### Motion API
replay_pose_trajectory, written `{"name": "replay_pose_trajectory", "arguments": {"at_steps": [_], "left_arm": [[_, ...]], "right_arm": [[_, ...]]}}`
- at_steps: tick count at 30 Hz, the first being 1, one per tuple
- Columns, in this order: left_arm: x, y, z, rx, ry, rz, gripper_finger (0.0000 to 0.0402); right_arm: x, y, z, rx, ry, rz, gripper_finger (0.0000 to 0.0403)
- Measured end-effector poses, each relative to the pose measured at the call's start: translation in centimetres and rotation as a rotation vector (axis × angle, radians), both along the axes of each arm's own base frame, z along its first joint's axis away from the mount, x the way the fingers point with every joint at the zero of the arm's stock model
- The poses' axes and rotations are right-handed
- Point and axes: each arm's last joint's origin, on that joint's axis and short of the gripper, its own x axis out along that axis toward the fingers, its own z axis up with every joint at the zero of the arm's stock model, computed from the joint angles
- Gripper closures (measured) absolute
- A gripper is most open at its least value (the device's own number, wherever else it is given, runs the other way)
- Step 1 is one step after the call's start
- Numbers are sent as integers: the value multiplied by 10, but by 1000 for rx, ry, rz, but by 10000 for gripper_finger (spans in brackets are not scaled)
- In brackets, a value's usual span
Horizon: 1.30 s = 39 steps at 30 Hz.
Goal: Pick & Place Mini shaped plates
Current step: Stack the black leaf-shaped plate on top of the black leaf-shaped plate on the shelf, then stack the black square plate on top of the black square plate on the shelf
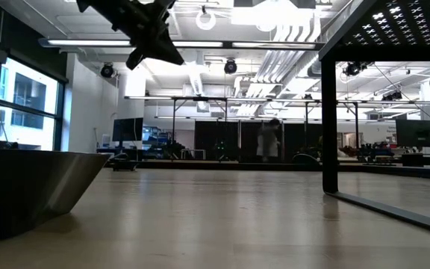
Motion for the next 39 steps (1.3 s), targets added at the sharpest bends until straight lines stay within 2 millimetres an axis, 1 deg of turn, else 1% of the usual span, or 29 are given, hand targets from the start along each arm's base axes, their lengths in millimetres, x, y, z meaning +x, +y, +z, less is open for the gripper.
{"name": "replay_pose_trajectory", "arguments": {"at_steps": [5, 10, 12, 14, 17, 20, 24, 27, 28, 32, 34, 36, 39], "left_arm": [[-2, -1, -3, -12, 35, 0, 399], [-6, 2, -8, -64, 81, 47, 400], [-8, 6, -10, -93, 87, 68, 400], [-10, 12, -11, -118, 91, 83, 400], [-14, 19, -13, -134, 110, 98, 401], [-20, 24, -18, -154, 162, 130, 401], [-30, 34, -28, -178, 279, 222, 401], [-33, 47, -38, -202, 337, 310, 401], [-34, 53, -41, -214, 348, 335, 401], [-35, 78, -61, -335, 374, 473, 398], [-35, 87, -72, -390, 401, 524, 389], [-35, 94, -82, -441, 425, 557, 371], [-36, 102, -94, -498, 457, 611, 331]], "right_arm": [[-1, 0, 0, 4, 13, 15, 327], [-3, -2, 1, -10, 20, 73, 271], [-6, -7, 5, -22, 9, 67, 260], [-9, -14, 11, -43, -30, 44, 258], [-10, -24, 20, -57, -88, 43, 267], [-11, -34, 25, -83, -113, 78, 290], [-7, -49, 25, -168, -125, 129, 345], [0, -64, 22, -232, -138, 146, 391], [3, -69, 21, -250, -143, 148, 396], [14, -86, 19, -309, -167, 171, 381], [19, -93, 20, -332, -186, 190, 380], [23, -99, 20, -348, -199, 208, 386], [25, -104, 20, -373, -209, 229, 399]]}}
